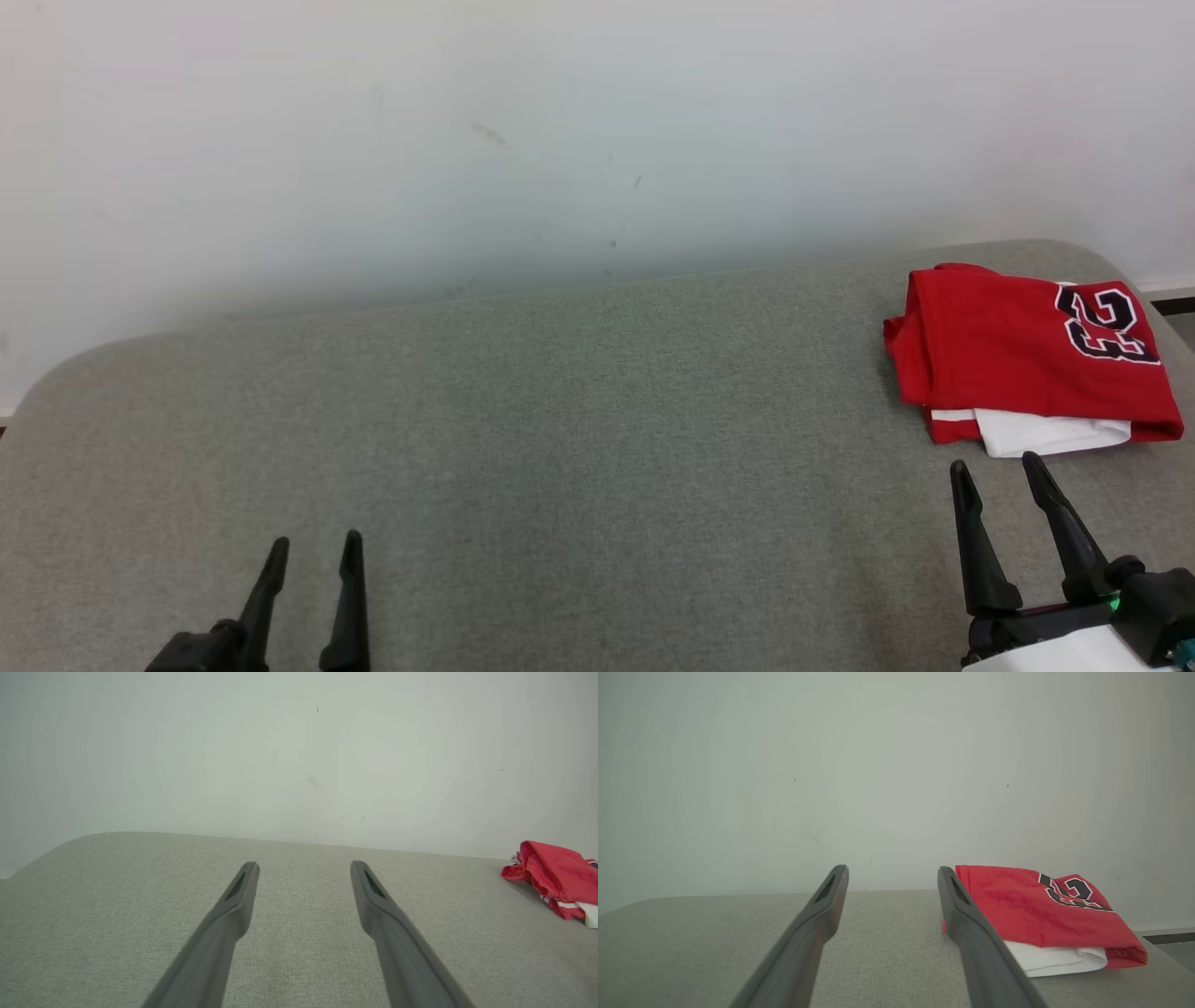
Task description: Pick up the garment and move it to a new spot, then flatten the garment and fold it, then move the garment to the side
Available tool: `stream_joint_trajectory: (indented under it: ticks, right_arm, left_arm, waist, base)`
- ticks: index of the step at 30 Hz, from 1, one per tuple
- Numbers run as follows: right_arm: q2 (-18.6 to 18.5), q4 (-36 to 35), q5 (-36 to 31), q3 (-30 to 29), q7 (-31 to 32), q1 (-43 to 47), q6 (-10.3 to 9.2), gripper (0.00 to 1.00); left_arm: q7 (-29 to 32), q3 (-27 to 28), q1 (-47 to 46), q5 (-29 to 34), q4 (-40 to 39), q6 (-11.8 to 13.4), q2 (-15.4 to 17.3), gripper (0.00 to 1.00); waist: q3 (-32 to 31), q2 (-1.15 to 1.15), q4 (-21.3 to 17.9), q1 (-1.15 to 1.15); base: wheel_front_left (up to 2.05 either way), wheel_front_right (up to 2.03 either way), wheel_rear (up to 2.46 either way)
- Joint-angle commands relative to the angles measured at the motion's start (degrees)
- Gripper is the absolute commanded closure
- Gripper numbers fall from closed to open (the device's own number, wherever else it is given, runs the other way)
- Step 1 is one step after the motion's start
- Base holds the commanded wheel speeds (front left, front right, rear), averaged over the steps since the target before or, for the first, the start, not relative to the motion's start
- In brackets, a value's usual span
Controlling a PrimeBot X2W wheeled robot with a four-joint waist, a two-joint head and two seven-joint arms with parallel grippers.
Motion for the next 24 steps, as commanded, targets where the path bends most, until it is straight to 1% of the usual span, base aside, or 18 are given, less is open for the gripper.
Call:
stream_joint_trajectory:
  ticks: [1,17,18,22,24]
  right_arm:
    - [0.1,0.2,0.2,0.1,-0.1,-0.9,-0.13,0.00]
    - [1.0,1.5,1.5,0.5,-0.2,-1.9,-0.13,0.00]
    - [1.1,1.3,0.8,0.5,0.0,-1.2,0.00,1.00]
    - [1.6,2.7,1.3,0.7,0.2,0.2,0.01,1.00]
    - [1.6,2.7,3.5,0.4,0.7,0.2,0.01,1.00]
  left_arm:
    - [-0.2,0.4,0.1,0.5,0.2,-0.3,0.1,0.00]
    - [-0.2,1.6,-0.5,0.9,1.0,-1.3,-0.2,0.00]
    - [0.0,1.5,-0.4,0.2,1.0,-1.2,-0.3,1.00]
    - [0.3,1.5,0.3,-0.4,2.9,-1.3,-0.7,1.00]
    - [1.3,2.0,-0.3,-2.5,3.4,-1.3,-0.7,1.00]
  waist:
    - [0.0,0.00,0.0,0.00]
    - [0.0,0.00,-0.3,0.00]
    - [0.0,0.00,-0.3,0.00]
    - [0.0,0.00,-0.2,0.01]
    - [0.1,0.00,-0.1,0.01]
  base:
    - [0.00,0.00,0.00]
    - [0.00,0.00,0.00]
    - [0.00,0.00,0.00]
    - [0.00,0.00,0.00]
    - [0.00,0.00,0.00]
